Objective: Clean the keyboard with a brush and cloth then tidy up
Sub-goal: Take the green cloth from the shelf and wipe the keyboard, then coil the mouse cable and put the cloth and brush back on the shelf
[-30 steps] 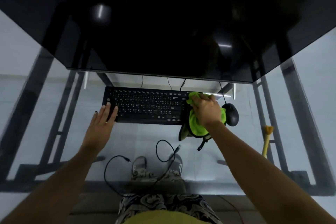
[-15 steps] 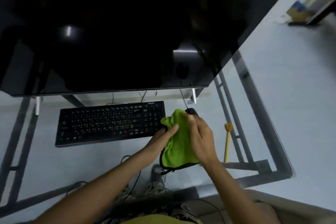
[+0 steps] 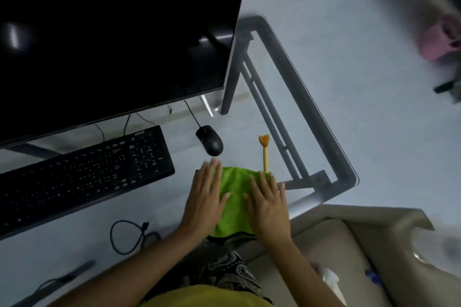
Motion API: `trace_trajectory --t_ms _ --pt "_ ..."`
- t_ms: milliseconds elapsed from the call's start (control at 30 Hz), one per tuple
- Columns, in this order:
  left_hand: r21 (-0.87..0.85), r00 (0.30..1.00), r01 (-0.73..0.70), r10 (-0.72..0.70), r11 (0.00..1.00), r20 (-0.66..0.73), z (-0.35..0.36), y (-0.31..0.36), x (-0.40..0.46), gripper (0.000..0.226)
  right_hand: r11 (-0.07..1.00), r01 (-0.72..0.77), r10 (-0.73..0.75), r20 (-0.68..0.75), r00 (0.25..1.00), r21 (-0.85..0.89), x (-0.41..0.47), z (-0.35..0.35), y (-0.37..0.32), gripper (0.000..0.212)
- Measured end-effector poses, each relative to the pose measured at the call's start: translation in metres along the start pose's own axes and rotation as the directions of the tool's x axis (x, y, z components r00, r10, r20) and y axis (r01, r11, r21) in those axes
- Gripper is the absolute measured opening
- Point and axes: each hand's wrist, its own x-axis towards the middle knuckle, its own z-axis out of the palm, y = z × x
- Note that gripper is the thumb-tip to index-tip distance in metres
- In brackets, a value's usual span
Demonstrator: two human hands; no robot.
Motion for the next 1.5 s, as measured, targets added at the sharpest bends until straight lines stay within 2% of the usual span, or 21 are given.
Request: trace_trajectory --t_ms 33,100,267,467,567,667,767,833,867,967,1033,1133,1233,1333,1500 --pt "0.109 0.989 -0.141 0.135 0.984 0.062 0.005 -0.003 0.000 0.066 0.998 0.038 -0.036 0.046 0.998 -0.046 -0.001 0.007 0.001 0.052" --pt "0.193 0.953 -0.264 0.226 0.945 0.201 0.016 -0.017 -0.001 0.064 0.989 0.094 -0.080 0.126 0.989 -0.113 -0.005 0.021 0.005 0.057" --pt "0.196 0.933 -0.257 0.191 0.946 0.304 0.025 -0.031 -0.002 0.067 0.975 0.146 -0.101 0.253 0.962 -0.165 -0.004 0.040 0.015 0.061" --pt "0.196 0.925 -0.278 0.207 0.940 0.318 0.006 -0.036 -0.005 0.071 0.972 0.154 -0.120 0.189 0.975 -0.176 -0.001 0.031 0.004 0.061" --pt "0.231 0.957 -0.220 0.163 0.948 0.241 -0.020 -0.064 -0.024 0.069 0.960 0.239 -0.212 0.176 0.961 -0.148 0.011 0.029 -0.024 0.061" --pt "0.269 0.989 -0.062 0.023 0.961 0.146 -0.049 -0.104 -0.056 0.066 0.912 0.396 -0.370 0.204 0.906 -0.105 0.029 0.033 -0.066 0.062" --pt "0.329 0.987 0.124 -0.149 0.936 0.052 -0.080 -0.146 -0.089 0.063 0.849 0.527 -0.508 0.216 0.834 -0.038 0.050 0.038 -0.111 0.070" --pt "0.325 0.944 0.327 -0.326 0.888 -0.059 -0.101 -0.178 -0.108 0.066 0.833 0.553 -0.540 0.225 0.811 0.008 0.067 0.039 -0.139 0.083" --pt "0.287 0.895 0.446 -0.432 0.848 -0.116 -0.112 -0.195 -0.120 0.071 0.836 0.547 -0.538 0.236 0.809 0.033 0.075 0.039 -0.154 0.093" --pt "0.108 0.689 0.724 -0.707 0.681 -0.160 -0.136 -0.231 -0.149 0.105 0.897 0.425 -0.442 0.312 0.841 0.124 0.093 0.046 -0.180 0.122" --pt "-0.016 0.574 0.816 -0.813 0.578 -0.095 -0.139 -0.245 -0.164 0.121 0.934 0.312 -0.354 0.349 0.867 0.172 0.095 0.054 -0.181 0.129" --pt "-0.246 0.458 0.859 -0.889 0.448 -0.020 -0.132 -0.260 -0.179 0.116 0.950 0.214 -0.281 0.329 0.901 0.226 0.091 0.062 -0.173 0.121" --pt "-0.335 0.429 0.832 -0.896 0.442 -0.115 -0.126 -0.263 -0.179 0.097 0.951 0.247 -0.291 0.262 0.920 0.188 0.090 0.064 -0.169 0.106" --pt "-0.376 0.400 0.803 -0.886 0.463 -0.236 -0.129 -0.268 -0.173 0.080 0.950 0.285 -0.307 0.217 0.927 0.127 0.093 0.063 -0.170 0.101" --pt "-0.391 0.416 0.780 -0.872 0.489 -0.259 -0.140 -0.292 -0.145 0.076 0.958 0.266 -0.281 0.174 0.944 0.103 0.122 0.066 -0.180 0.098"
